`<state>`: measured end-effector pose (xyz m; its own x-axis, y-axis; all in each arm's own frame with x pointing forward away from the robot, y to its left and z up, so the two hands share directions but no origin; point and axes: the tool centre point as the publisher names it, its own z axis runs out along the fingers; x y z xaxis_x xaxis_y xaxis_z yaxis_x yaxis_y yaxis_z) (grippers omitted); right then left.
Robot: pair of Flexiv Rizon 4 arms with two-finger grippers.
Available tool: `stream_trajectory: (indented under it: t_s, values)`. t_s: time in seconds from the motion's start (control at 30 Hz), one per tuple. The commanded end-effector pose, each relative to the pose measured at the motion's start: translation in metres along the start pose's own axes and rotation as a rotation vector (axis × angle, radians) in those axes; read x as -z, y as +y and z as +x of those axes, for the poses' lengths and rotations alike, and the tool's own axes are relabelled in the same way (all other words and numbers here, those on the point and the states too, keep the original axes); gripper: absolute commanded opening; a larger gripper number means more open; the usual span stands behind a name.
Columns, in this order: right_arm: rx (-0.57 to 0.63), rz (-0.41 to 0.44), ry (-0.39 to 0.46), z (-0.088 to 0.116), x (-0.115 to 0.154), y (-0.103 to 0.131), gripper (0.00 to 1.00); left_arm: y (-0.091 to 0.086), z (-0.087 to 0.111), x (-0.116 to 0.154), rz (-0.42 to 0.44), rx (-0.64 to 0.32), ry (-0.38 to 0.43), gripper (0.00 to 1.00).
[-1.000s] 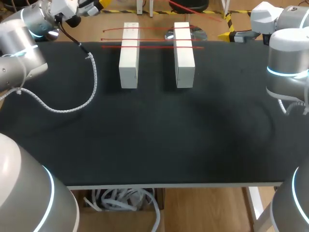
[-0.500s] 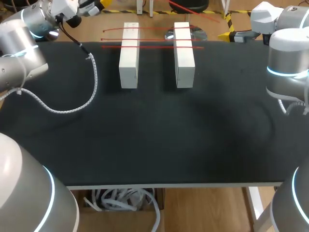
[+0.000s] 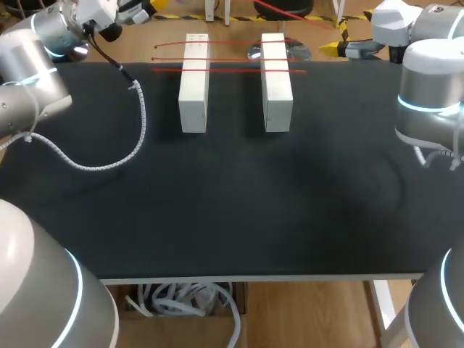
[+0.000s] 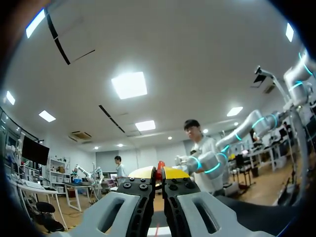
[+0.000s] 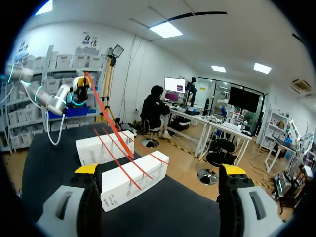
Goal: Grab the tape and strap the tape.
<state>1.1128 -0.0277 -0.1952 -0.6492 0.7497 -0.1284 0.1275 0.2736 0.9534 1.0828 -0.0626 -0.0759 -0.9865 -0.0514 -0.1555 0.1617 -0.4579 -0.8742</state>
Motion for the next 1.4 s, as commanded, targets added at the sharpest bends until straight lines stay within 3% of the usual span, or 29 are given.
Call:
stream_trajectory:
  t_s: [0.03,0.13,0.2,0.27,0.3,0.33,0.8,0.87,0.9,0.97,1.0,1.03,1.1,1.13,1.2,1.3,1.4]
  values:
    - [-0.226,-0.526,-0.065,0.003,0.022,-0.014,1.00,-0.001,0.002,-0.001,-0.003,-0.001,-0.005,0.00]
    - [-0.397,-0.720,-0.168,0.003,0.033,-0.025,1.00,-0.001,0.002,-0.001,-0.003,-0.001,-0.005,0.00]
    - [-0.450,-0.758,-0.202,0.007,0.035,-0.027,1.00,-0.001,0.002,-0.001,-0.003,-0.001,-0.005,0.00]
    - [-0.432,-0.686,-0.177,0.014,0.030,-0.021,1.00,-0.001,0.002,-0.001,-0.003,-0.001,-0.005,0.00]
    - [-0.374,-0.585,-0.128,0.017,0.025,-0.017,1.00,-0.001,0.002,-0.001,-0.003,-0.001,-0.005,0.00]
    - [-0.262,-0.423,-0.033,0.020,0.017,-0.012,1.00,-0.001,0.002,-0.001,-0.003,-0.001,-0.005,0.00]
    - [-0.262,-0.423,-0.033,0.020,0.017,-0.012,1.00,-0.001,0.002,-0.001,-0.003,-0.001,-0.005,0.00]
    - [-0.503,-0.571,-0.137,0.021,0.014,-0.003,1.00,-0.001,0.002,-0.001,-0.003,-0.001,-0.005,0.00]
    - [-0.603,-0.629,-0.148,0.022,0.014,0.001,1.00,-0.001,0.002,-0.001,-0.003,-0.001,-0.005,0.00]
    - [-0.746,-0.695,-0.230,0.023,0.012,0.006,1.00,-0.001,0.002,-0.001,-0.003,-0.001,-0.005,0.00]
    - [-0.876,-0.771,-0.312,0.021,0.014,0.008,1.00,-0.001,0.002,-0.001,-0.003,-0.001,-0.005,0.00]
    - [-0.925,-0.792,-0.318,0.021,0.015,0.009,1.00,-0.001,0.002,-0.001,-0.003,-0.001,-0.005,0.00]
    - [-0.964,-0.774,-0.320,0.021,0.014,0.014,1.00,-0.001,0.002,-0.001,-0.003,-0.001,-0.005,0.00]
    - [-0.970,-0.684,-0.250,0.025,0.009,0.018,1.00,-0.001,0.002,-0.001,-0.003,-0.001,-0.005,0.00]
    - [-0.934,-0.424,-0.097,0.038,-0.001,0.021,1.00,-0.001,0.002,-0.001,-0.003,-0.001,-0.005,0.00]
    - [-0.886,-0.380,-0.007,0.050,-0.007,0.031,1.00,-0.001,0.002,-0.001,-0.003,-0.001,-0.005,0.00]
    - [-0.889,-0.383,0.007,0.053,-0.010,0.034,1.00,-0.001,0.002,-0.001,-0.003,-0.001,-0.005,0.00]
